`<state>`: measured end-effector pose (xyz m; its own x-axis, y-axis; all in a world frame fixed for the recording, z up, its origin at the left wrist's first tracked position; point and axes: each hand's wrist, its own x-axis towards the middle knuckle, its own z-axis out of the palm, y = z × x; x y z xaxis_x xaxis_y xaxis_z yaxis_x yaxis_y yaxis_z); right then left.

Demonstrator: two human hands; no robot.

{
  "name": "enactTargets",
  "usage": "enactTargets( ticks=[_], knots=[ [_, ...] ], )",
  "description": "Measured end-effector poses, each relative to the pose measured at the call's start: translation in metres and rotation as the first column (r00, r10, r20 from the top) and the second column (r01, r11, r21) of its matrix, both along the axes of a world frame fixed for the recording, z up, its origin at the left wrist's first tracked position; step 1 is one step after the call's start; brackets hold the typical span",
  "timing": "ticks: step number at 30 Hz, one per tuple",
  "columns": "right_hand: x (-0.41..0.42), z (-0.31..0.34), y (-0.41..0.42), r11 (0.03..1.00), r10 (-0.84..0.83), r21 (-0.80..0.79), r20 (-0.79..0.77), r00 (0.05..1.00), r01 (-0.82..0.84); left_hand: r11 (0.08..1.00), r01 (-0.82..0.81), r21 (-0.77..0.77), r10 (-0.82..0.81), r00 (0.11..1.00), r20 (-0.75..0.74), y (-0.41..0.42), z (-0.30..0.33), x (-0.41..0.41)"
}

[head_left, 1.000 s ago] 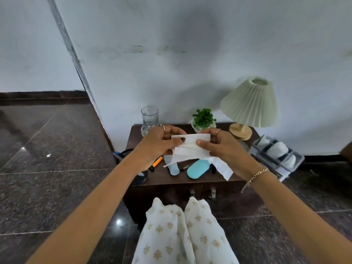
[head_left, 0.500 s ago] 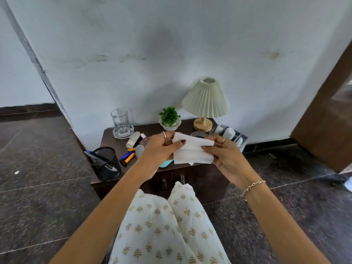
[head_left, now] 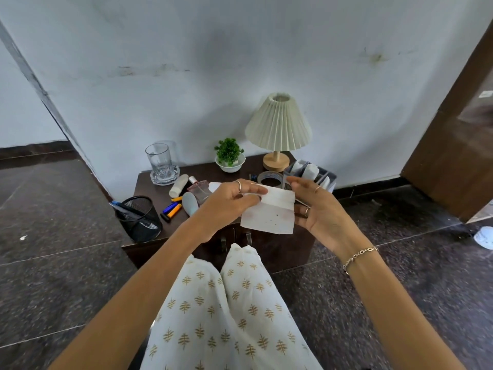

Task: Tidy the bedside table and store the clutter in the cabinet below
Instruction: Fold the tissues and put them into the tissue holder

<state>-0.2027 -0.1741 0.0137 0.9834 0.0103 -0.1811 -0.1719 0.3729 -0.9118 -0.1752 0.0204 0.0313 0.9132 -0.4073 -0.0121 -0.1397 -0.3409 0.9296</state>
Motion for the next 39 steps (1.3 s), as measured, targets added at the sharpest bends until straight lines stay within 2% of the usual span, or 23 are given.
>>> enactTargets(
  ticks=[3,5,10,16,21,25,27,29,31,33,36,39],
  knots=[
    [0.001,-0.009,-0.001,0.999,0.028,-0.03,0.038,0.999,-0.027,0.998,-0.049,0.051,0.041,0.988,0.147,-0.004,-0.008,0.004],
    [0.0,-0.012,-0.001,0.997,0.011,-0.073,0.046,0.999,-0.008,0.994,-0.099,0.04,0.09,0.979,0.183,-0.007,-0.014,0.007],
    [0.0,-0.019,-0.002,0.986,-0.078,-0.14,0.079,0.994,0.089,0.985,-0.083,-0.152,0.096,0.992,0.082,-0.014,-0.025,0.008],
    [0.002,-0.028,-0.008,0.988,-0.096,-0.113,0.125,0.988,0.11,0.993,-0.109,-0.053,0.112,0.991,0.072,-0.022,-0.037,0.013],
    [0.006,-0.04,-0.017,0.985,-0.09,-0.139,0.089,0.992,0.102,0.983,-0.117,-0.143,0.102,0.989,-0.106,-0.031,-0.044,0.017],
    [0.008,-0.045,-0.023,0.983,-0.152,-0.105,0.009,0.988,0.152,0.996,-0.085,-0.04,0.078,0.985,-0.151,-0.037,-0.049,0.02],
    [0.01,-0.048,-0.027,0.983,-0.181,-0.02,-0.052,0.982,0.18,0.998,-0.053,-0.018,0.049,0.981,-0.188,-0.039,-0.052,0.022],
    [0.011,-0.051,-0.03,0.983,-0.183,0.0,-0.057,0.982,0.183,0.993,-0.037,-0.108,0.004,0.957,-0.289,-0.043,-0.056,0.024],
    [0.013,-0.054,-0.032,0.985,-0.167,-0.055,-0.05,0.985,0.165,0.986,-0.054,-0.16,-0.004,0.94,-0.342,-0.047,-0.058,0.026],
    [0.016,-0.057,-0.033,0.982,-0.175,-0.087,-0.109,0.978,0.166,0.992,-0.063,-0.109,0.031,0.963,-0.268,-0.051,-0.063,0.029],
    [0.021,-0.059,-0.035,0.977,-0.211,-0.085,-0.229,0.95,0.196,0.994,-0.068,0.084,0.067,0.998,0.012,-0.056,-0.068,0.034],
    [0.02,-0.062,-0.04,0.992,-0.124,-0.06,-0.195,0.973,0.114,0.991,-0.071,0.117,0.059,0.993,0.102,-0.06,-0.073,0.038]
  ],
)
